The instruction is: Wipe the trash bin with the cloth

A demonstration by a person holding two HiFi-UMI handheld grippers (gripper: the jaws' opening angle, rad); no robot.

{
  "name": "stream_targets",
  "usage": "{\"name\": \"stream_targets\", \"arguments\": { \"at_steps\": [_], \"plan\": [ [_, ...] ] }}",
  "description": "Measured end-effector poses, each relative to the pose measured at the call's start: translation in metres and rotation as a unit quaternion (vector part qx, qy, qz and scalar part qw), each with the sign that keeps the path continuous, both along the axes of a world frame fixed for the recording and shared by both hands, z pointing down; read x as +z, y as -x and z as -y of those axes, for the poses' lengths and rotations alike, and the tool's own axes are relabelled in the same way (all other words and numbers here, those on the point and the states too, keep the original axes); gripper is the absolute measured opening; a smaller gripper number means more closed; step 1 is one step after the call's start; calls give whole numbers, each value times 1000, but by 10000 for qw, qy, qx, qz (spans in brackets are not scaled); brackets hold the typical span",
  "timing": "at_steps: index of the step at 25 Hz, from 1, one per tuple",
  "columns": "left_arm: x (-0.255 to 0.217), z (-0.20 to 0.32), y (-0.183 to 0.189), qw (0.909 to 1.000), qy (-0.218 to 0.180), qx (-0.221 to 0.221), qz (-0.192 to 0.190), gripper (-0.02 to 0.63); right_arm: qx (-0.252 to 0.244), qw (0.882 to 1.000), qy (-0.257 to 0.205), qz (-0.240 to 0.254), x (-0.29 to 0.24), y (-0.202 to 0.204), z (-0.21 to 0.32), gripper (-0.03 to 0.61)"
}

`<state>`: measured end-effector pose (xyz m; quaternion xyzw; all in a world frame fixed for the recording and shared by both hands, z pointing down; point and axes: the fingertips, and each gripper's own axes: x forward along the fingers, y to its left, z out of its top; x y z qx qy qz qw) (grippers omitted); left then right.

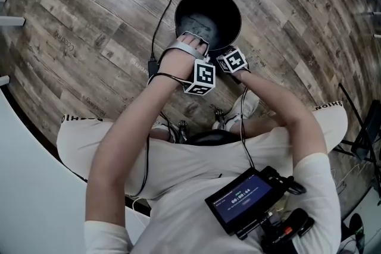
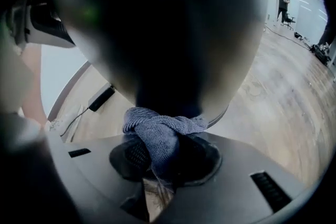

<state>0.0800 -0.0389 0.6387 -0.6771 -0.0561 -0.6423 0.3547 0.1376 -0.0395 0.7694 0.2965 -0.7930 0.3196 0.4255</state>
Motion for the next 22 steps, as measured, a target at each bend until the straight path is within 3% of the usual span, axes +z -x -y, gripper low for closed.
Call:
{"name": "stream_targets", "arguments": {
  "at_steps": [3,6,9,11,18,22],
  "plan": [
    [3,-6,-6,9995,233,-80,-219,139,182,9997,-56,-165,31,-3,1,97],
    [2,0,-6,9992,288,-84,-272,140,374,9989,-296,9,40,-1,12,97],
    [2,-3,-5,9992,330,-52,-216,139,385,9992,37,89,38,-3,7,97],
    [3,-4,-6,9992,344,-75,-195,140,282,9990,325,-127,33,-8,3,98],
    [-5,-7,2,9971,594,-245,-416,164,-63,9995,162,-249,-22,-16,-5,97],
    [-22,-6,5,9926,940,-433,-638,213,-59,9999,-42,114,-74,-5,-2,97]
  ]
}}
